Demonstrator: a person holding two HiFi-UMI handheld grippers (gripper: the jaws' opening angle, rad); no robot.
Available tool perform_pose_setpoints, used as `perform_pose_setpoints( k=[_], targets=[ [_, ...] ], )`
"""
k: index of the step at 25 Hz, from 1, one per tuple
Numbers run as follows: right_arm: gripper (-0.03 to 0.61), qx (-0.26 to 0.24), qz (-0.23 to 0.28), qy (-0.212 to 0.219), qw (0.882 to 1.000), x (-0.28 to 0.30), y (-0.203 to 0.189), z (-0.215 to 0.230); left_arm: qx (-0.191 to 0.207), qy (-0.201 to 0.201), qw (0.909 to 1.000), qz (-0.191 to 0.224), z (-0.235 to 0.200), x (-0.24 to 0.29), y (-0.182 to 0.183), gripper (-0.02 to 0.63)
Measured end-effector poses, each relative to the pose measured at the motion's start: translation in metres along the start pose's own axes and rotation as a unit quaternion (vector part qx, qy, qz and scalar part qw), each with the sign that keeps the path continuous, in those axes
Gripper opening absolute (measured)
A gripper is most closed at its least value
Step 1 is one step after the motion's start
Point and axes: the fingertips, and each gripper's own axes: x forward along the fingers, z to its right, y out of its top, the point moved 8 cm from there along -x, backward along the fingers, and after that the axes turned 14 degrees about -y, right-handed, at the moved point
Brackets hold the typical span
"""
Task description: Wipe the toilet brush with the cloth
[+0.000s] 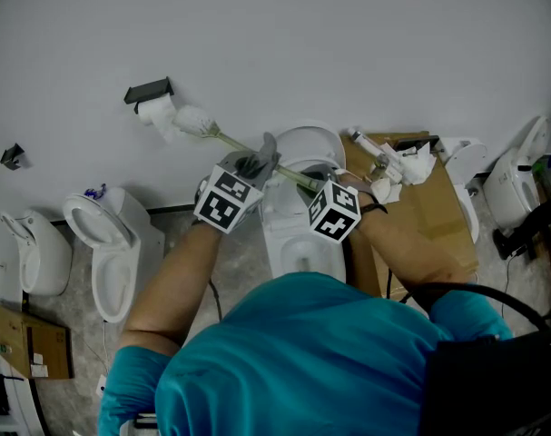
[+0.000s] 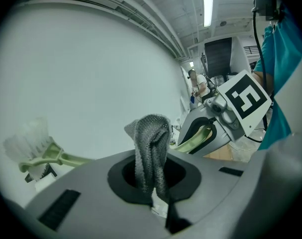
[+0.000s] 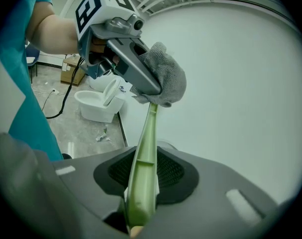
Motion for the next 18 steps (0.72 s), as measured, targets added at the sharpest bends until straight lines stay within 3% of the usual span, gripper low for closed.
perform_pose_setpoints(
  k=[18],
  targets=[
    [0.1,-0.006,-0.007,0.007,1.0,-0.007,-0.009,-0.005,-0.023,0.066,0.9975,0.011,-0.035,-0.043,-0.008,0.021]
  ],
)
